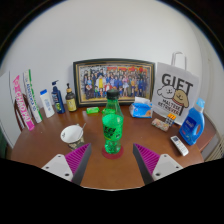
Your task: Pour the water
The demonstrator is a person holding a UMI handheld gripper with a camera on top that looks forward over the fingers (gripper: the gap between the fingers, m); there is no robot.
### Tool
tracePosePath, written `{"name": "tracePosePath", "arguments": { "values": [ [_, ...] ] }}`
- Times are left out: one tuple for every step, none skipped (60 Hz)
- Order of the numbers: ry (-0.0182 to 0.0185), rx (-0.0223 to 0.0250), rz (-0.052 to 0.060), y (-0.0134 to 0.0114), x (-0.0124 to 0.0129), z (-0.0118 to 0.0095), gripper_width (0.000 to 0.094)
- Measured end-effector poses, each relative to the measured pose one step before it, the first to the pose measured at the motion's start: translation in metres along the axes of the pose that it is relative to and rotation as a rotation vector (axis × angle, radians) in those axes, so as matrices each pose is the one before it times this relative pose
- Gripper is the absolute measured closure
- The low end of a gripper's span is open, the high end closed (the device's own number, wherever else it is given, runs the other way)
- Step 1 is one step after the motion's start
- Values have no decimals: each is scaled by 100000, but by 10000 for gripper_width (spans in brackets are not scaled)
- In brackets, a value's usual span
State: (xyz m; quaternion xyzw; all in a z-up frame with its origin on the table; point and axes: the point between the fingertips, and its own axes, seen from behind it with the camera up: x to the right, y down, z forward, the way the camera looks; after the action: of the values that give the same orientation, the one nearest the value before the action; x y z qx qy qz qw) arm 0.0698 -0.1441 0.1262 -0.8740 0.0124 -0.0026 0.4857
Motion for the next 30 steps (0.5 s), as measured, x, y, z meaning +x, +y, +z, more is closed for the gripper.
{"name": "tracePosePath", "arguments": {
  "values": [
    [920, -340, 94, -48, -13, -1024, 79],
    [1028, -301, 64, 59, -142, -940, 81],
    [811, -382, -36, 78, -200, -933, 80],
    [658, -596, -64, 14, -278, -952, 81],
    [680, -485, -48, 166, -229, -945, 82],
    [878, -437, 16, 268, -273, -861, 82],
    [664, -622, 54, 225, -203, -936, 82],
    [513, -507, 116, 183, -268, -949, 81],
    [382, -369, 158, 159, -298, -920, 80],
    [164, -639, 34, 109, -239, -998, 82],
    [311, -453, -17, 191, -298, -947, 81],
    [508, -177, -109, 147, -241, -935, 81],
    [634, 27, -116, 96, -229, -889, 86],
    [665, 115, -23, 91, -230, -922, 80],
    [905, 201, -79, 213, -367, -847, 81],
    [697, -122, -210, 164, -175, -838, 80],
    [474, -328, -220, 94, -29, -824, 79],
    [868, 181, 40, 256, -369, -724, 81],
    [290, -94, 58, 69, -44, -760, 83],
    [459, 247, 101, 122, -199, -698, 82],
    [417, 298, 108, 85, -205, -646, 82],
    [496, 285, 87, 83, -205, -607, 80],
    [392, 101, 106, -4, -146, -599, 79],
    [464, 436, 37, 205, -337, -602, 79],
    [194, 228, -58, 98, -236, -509, 78],
    [246, 213, 7, 106, -185, -460, 81],
    [371, 138, -29, 112, -137, -453, 82],
    [425, 52, -56, 110, -140, -440, 82],
    [358, 123, -44, 99, -98, -392, 83],
    [341, 228, 56, 97, -84, -354, 83]
  ]
}}
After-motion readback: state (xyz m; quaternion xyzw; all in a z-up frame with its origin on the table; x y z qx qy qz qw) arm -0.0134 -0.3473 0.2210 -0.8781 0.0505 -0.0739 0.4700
